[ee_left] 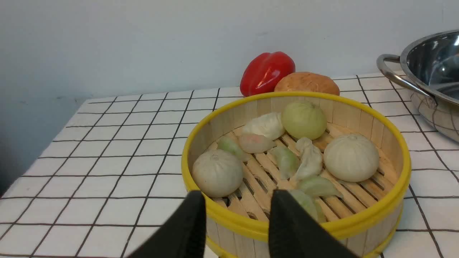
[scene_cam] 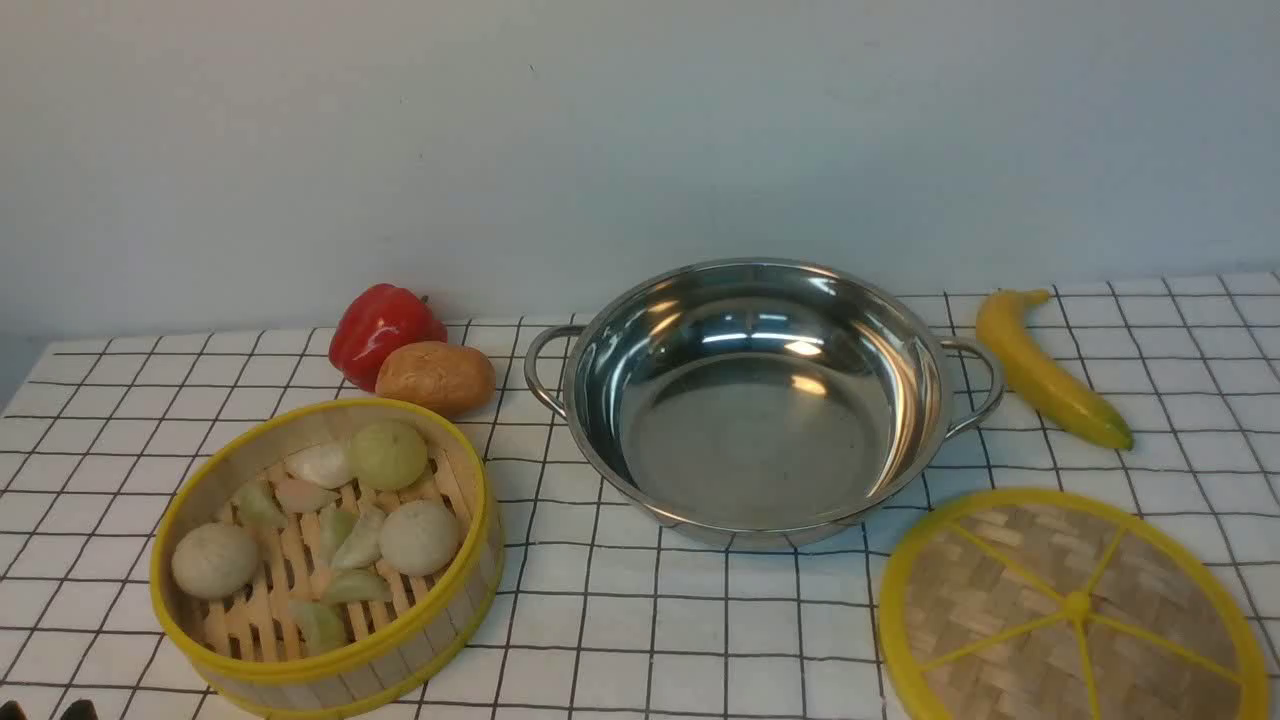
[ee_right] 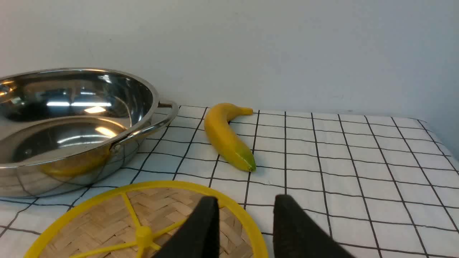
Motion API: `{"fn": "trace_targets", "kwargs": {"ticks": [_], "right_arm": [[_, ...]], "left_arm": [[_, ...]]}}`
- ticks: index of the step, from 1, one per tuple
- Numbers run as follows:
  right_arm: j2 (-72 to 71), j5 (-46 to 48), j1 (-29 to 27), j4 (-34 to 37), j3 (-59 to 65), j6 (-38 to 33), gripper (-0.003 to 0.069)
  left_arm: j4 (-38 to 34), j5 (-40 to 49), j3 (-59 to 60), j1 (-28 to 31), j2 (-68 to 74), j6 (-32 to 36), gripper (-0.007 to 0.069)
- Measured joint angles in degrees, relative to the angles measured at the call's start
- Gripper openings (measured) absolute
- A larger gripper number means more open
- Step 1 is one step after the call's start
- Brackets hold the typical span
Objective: Place the steamer in the pot on the white tablecloth, and put the lid on the steamer.
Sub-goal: 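Grasp the rim of the steamer basket holding the buns with the left gripper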
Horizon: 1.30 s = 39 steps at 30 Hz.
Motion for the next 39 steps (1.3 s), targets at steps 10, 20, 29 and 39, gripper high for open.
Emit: {"fn": "trace_targets", "kwargs": {"ticks": [10, 20, 29, 39], "right_arm": [[0.0, 0.0, 0.0, 0.0, 0.0, 0.0, 0.024], [0.0, 0.0, 0.0, 0.0, 0.0, 0.0, 0.024], [0.0, 0.0, 0.0, 0.0, 0.0, 0.0, 0.0242], [0.0, -2.8, 0.0, 14.9, 0.0, 3.3, 0.0242]], "left_arm": [[0.0, 0.0, 0.0, 0.0, 0.0, 0.0, 0.0243], [0.0, 0.0, 0.0, 0.0, 0.0, 0.0, 0.0243], [0.0, 0.0, 0.0, 0.0, 0.0, -0.1, 0.0243], [-21.8, -1.6, 0.0, 0.0, 0.0, -13.9, 0.0243]]}}
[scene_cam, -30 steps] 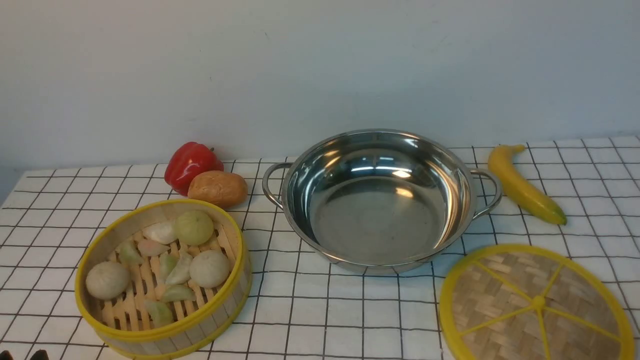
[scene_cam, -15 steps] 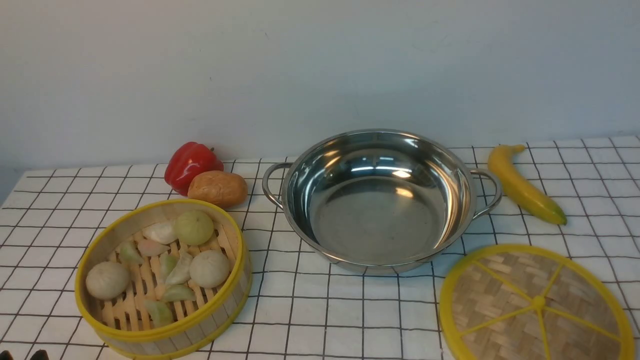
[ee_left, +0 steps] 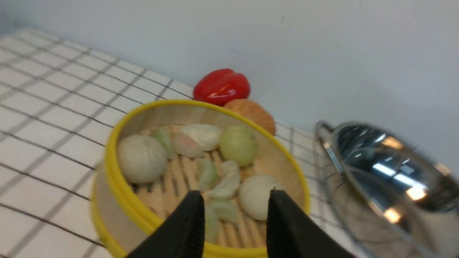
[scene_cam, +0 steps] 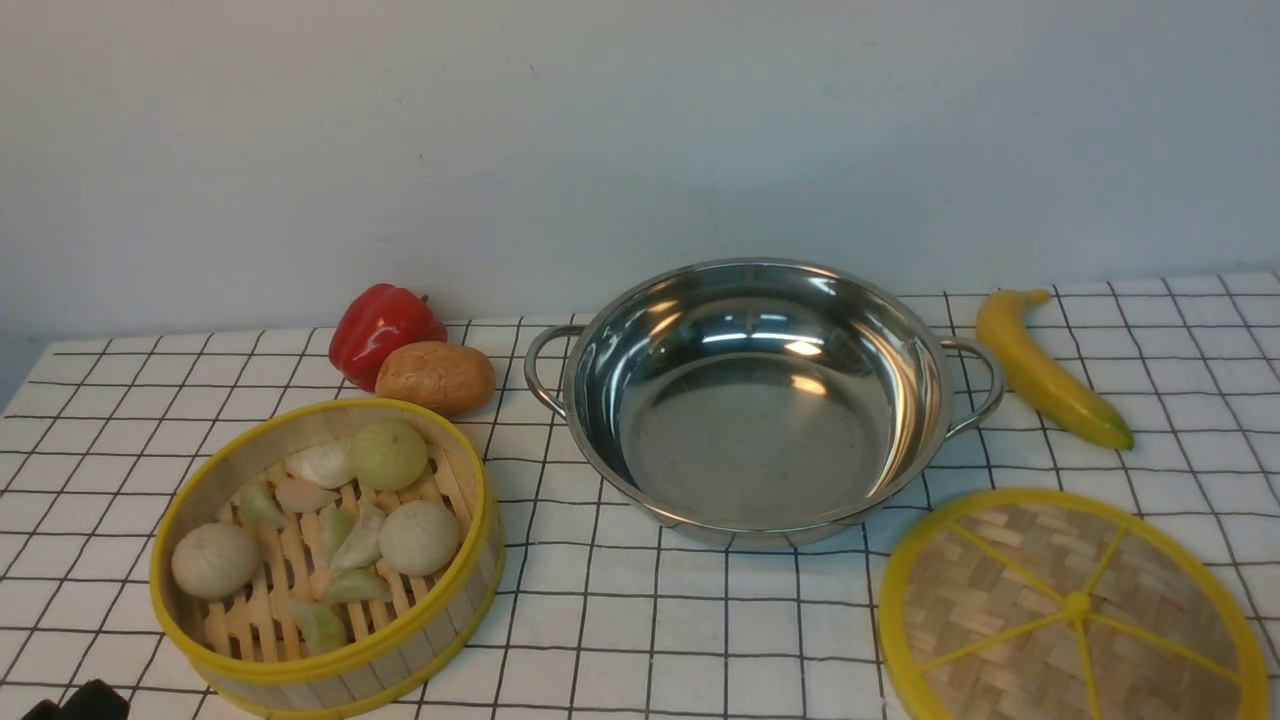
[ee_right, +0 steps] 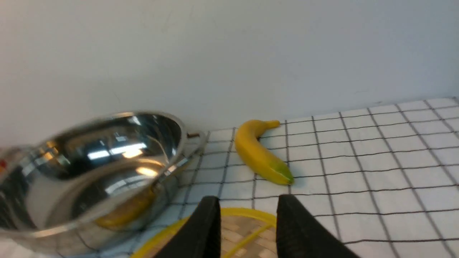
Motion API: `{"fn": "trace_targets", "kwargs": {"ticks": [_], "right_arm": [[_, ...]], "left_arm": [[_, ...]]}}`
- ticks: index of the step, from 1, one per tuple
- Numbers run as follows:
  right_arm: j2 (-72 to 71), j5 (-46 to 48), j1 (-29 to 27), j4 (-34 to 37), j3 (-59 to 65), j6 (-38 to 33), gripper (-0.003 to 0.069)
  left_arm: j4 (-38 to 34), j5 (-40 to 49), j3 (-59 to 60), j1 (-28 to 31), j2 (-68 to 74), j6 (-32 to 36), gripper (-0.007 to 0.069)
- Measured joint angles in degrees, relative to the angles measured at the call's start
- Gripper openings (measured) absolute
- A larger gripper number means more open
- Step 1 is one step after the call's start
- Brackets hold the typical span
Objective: Place the steamer in the pot on the white tablecloth, and put the lid on the steamer.
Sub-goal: 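Grasp the rim of the steamer basket holding the buns with the left gripper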
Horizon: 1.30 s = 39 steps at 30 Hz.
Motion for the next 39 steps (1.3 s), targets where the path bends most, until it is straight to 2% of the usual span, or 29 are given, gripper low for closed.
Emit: {"fn": "trace_targets", "kwargs": {"ticks": [3, 9, 24, 28, 30, 33, 36, 39], "right_arm": [[0.0, -0.9, 0.0, 10.2, 0.0, 1.2, 0.0242], [0.0, -1.2, 0.0, 21.5, 0.0, 1.5, 0.0242], [0.0, -2.5, 0.0, 29.5, 0.0, 3.6, 0.0242], [0.0, -2.5, 0.0, 31.2, 0.0, 3.8, 0.0242], [0.0, -2.5, 0.0, 31.5, 0.0, 3.8, 0.0242], [0.0, -2.5, 0.0, 31.5, 0.0, 3.8, 0.0242], [0.0, -2.6, 0.0, 31.5, 0.0, 3.8, 0.0242], [0.0, -2.4, 0.0, 31.5, 0.0, 3.8, 0.0242]], "left_arm": [[-5.8, -0.3, 0.0, 0.0, 0.0, -1.1, 0.0243], [-7.4, -2.0, 0.0, 0.0, 0.0, -1.0, 0.0243], [-7.7, -8.9, 0.0, 0.0, 0.0, -1.6, 0.0243], [-7.6, -14.8, 0.0, 0.0, 0.0, -1.8, 0.0243], [-6.0, -18.1, -1.9, 0.0, 0.2, 0.9, 0.0243], [-4.2, -18.0, -5.3, 0.0, 1.6, 4.9, 0.0243], [-2.1, -14.7, -11.9, 0.3, 8.5, 13.4, 0.0243], [-1.5, -10.5, -18.2, 2.3, 18.7, 18.8, 0.0243]]}}
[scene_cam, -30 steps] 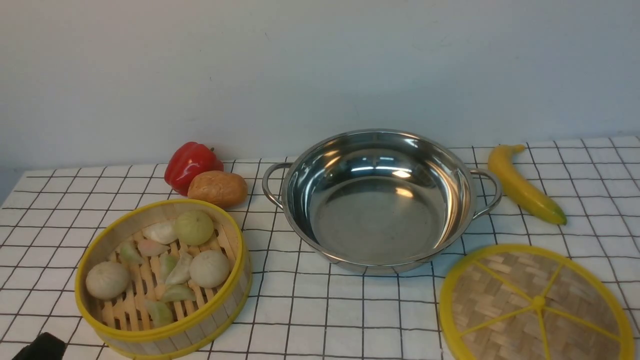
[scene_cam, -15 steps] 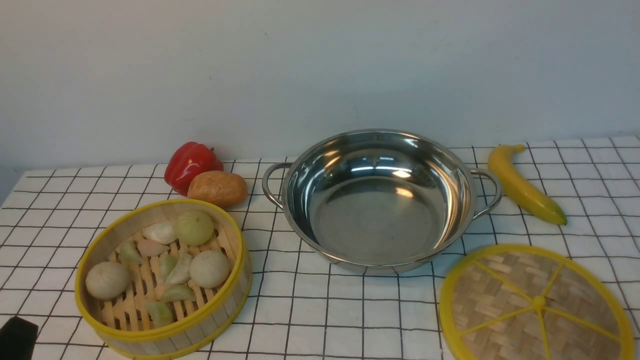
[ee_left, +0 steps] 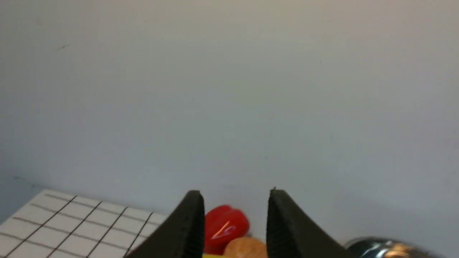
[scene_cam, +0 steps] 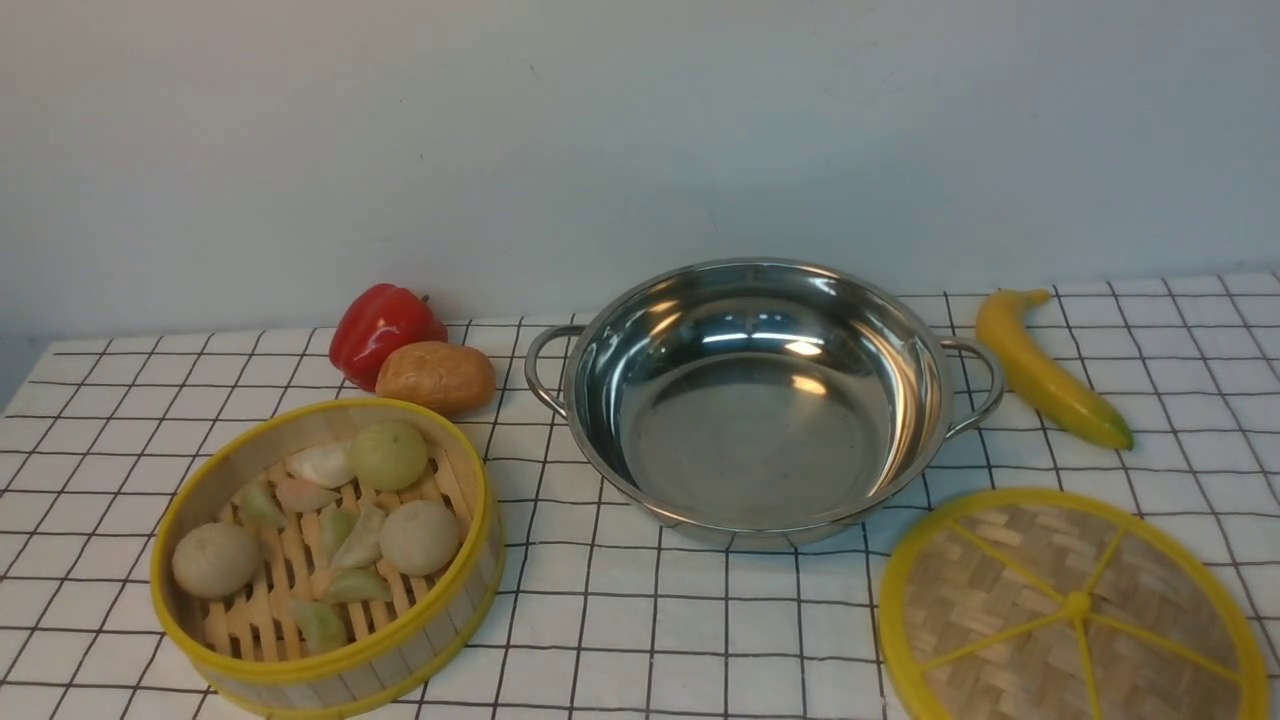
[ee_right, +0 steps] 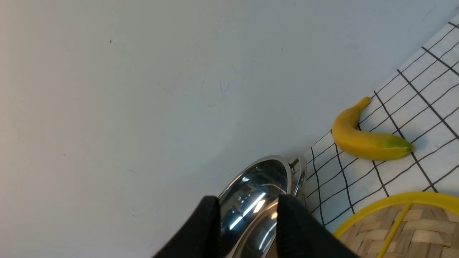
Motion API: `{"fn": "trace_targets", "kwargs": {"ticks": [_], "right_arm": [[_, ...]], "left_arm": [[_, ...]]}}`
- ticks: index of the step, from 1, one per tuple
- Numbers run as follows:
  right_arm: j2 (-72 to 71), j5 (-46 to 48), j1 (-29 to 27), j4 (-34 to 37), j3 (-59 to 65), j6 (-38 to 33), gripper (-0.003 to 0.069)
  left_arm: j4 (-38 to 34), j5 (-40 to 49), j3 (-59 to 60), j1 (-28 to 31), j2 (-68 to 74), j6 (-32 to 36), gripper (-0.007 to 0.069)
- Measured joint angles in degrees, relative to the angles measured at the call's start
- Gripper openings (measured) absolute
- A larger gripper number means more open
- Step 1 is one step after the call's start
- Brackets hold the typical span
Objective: Place the steamer in the pot on the white tablecloth, and put the lid on the steamer.
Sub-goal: 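Grasp the rim of the steamer basket holding the buns with the left gripper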
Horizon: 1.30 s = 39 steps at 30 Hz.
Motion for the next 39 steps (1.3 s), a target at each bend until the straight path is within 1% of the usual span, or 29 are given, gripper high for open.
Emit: {"fn": "trace_targets", "kwargs": {"ticks": [3, 5, 6, 7, 9, 11, 12, 15, 17, 18, 20, 21, 25, 28, 29, 33, 34, 39], "right_arm": [[0.0, 0.7, 0.0, 0.0, 0.0, 0.0, 0.0242], [0.0, 2.1, 0.0, 0.0, 0.0, 0.0, 0.0242], [0.0, 2.2, 0.0, 0.0, 0.0, 0.0, 0.0242], [0.0, 2.7, 0.0, 0.0, 0.0, 0.0, 0.0242], [0.0, 4.9, 0.0, 0.0, 0.0, 0.0, 0.0242], [0.0, 6.5, 0.0, 0.0, 0.0, -0.1, 0.0242], [0.0, 7.3, 0.0, 0.0, 0.0, -0.6, 0.0242], [0.0, 8.7, 0.0, 0.0, 0.0, -1.3, 0.0242], [0.0, 9.3, 0.0, 0.0, 0.0, -1.8, 0.0242], [0.0, 9.9, 0.0, 0.0, 0.0, -2.8, 0.0242], [0.0, 10.4, 0.0, 0.0, 0.0, -3.2, 0.0242], [0.0, 11.1, 0.0, 0.0, 0.0, -3.7, 0.0242], [0.0, 12.5, 0.0, 0.0, 0.0, -4.0, 0.0242], [0.0, 13.1, 0.0, 0.1, 0.0, -4.5, 0.0242], [0.0, 13.5, 0.0, 0.1, 0.0, -5.0, 0.0242], [0.0, 13.7, 0.0, 0.1, 0.0, -5.2, 0.0242], [0.0, 13.7, 0.0, 0.1, 0.0, -5.2, 0.0242], [0.0, 13.7, 0.0, 0.1, 0.0, -5.3, 0.0242]], "left_arm": [[0.1, 3.4, -6.2, 3.9, 10.5, 1.3, 0.0243], [0.1, 8.3, -12.0, 9.5, 21.4, 0.9, 0.0243], [0.1, 8.8, -12.0, 10.0, 21.4, 0.8, 0.0243], [0.1, 11.9, -14.7, 12.2, 25.4, 0.3, 0.0243], [-0.1, 20.9, -20.9, 19.4, 34.6, -0.6, 0.0243], [-0.1, 28.4, -25.3, 23.4, 41.1, -0.3, 0.0243], [-0.1, 32.4, -27.5, 25.0, 44.5, 0.4, 0.0243], [0.0, 41.7, -32.9, 27.0, 52.8, 3.9, 0.0243], [0.1, 44.5, -34.7, 27.1, 55.8, 6.2, 0.0243], [0.1, 47.4, -36.9, 26.5, 59.5, 8.7, 0.0243], [0.1, 48.0, -37.5, 25.9, 61.2, 9.8, 0.0243], [0.3, 48.0, -38.1, 23.9, 64.0, 11.3, 0.0243], [4.2, 43.1, -38.1, 18.0, 67.3, 12.4, 0.0243], [5.9, 41.0, -38.2, 16.0, 67.7, 11.4, 0.0243], [7.7, 40.2, -38.3, 14.2, 67.8, 9.3, 0.0243], [12.6, 41.0, -38.3, 11.2, 67.8, -0.3, 0.0241], [14.5, 41.9, -38.3, 10.3, 67.8, -3.8, 0.0239], [24.5, 43.4, -38.3, 6.5, 67.8, -14.7, 0.0221]]}}
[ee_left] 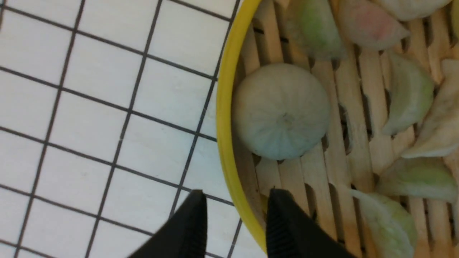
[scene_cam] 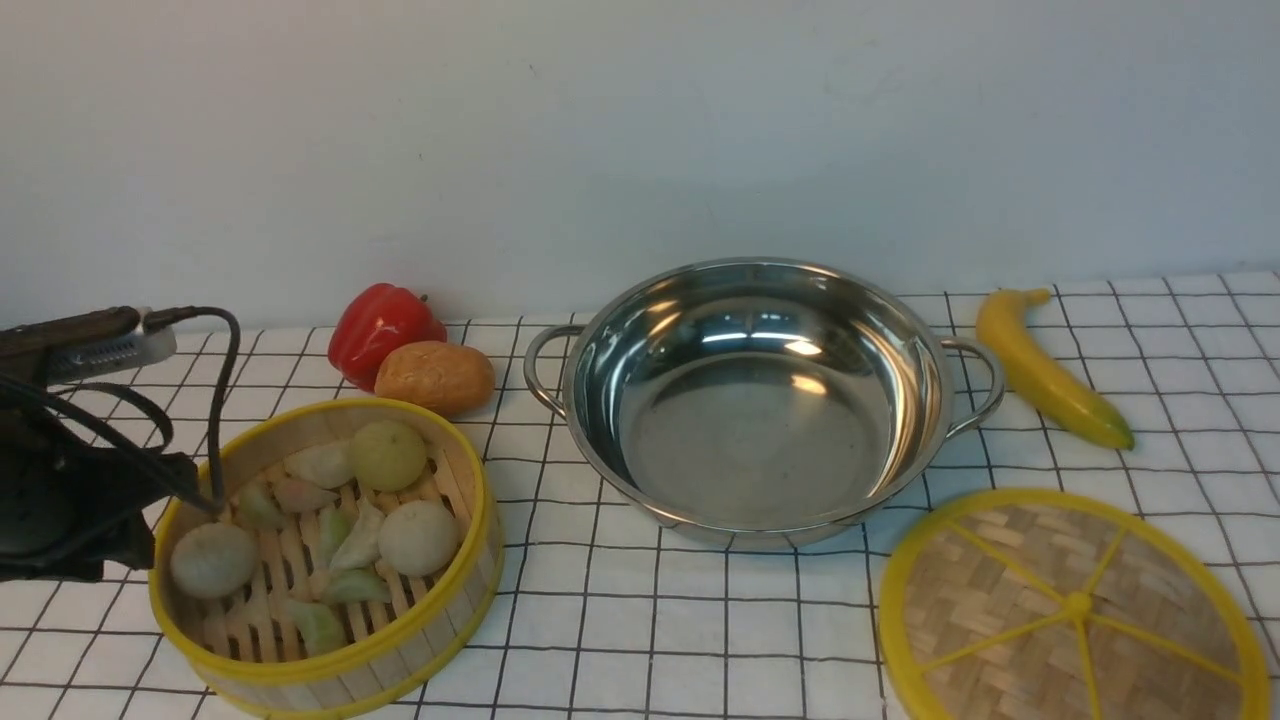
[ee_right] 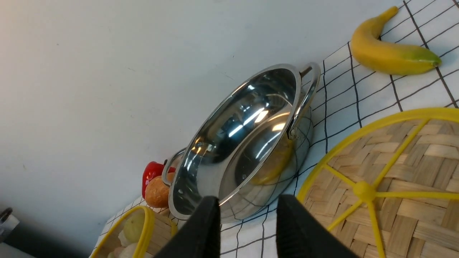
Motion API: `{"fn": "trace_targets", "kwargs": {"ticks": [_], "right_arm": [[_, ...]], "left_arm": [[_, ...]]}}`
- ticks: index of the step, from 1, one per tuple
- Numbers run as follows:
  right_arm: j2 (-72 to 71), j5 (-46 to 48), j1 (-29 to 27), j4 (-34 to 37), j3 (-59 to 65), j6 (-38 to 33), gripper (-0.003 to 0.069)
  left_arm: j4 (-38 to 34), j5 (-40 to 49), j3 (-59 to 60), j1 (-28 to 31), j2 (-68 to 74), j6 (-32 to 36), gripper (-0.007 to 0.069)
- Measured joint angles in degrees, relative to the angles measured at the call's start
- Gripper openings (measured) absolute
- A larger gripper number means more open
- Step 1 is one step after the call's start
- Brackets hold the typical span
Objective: Place the steamer in the pot on the white tablecloth, and put the lid on the steamer.
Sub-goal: 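Grasp the rim of the steamer basket holding the buns with the left gripper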
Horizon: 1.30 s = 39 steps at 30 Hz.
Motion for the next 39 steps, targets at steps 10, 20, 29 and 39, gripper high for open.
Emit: {"fn": "trace_targets", "kwargs": {"ticks": [10, 20, 29, 39], "right_arm": [[0.0, 1.3, 0.0, 0.0, 0.0, 0.0, 0.0242], [0.0, 1.4, 0.0, 0.0, 0.0, 0.0, 0.0242], [0.0, 1.4, 0.0, 0.0, 0.0, 0.0, 0.0242], [0.0, 1.4, 0.0, 0.0, 0.0, 0.0, 0.0242]], "left_arm": [[3.5, -1.9, 0.0, -1.0, 0.2, -6.1, 0.0218], [2.6, -2.7, 0.0, -1.0, 6.7, -6.3, 0.0218], [2.4, -3.7, 0.0, -1.0, 10.0, -6.4, 0.0218], [2.4, -3.7, 0.0, -1.0, 12.2, -7.1, 0.0218]]}}
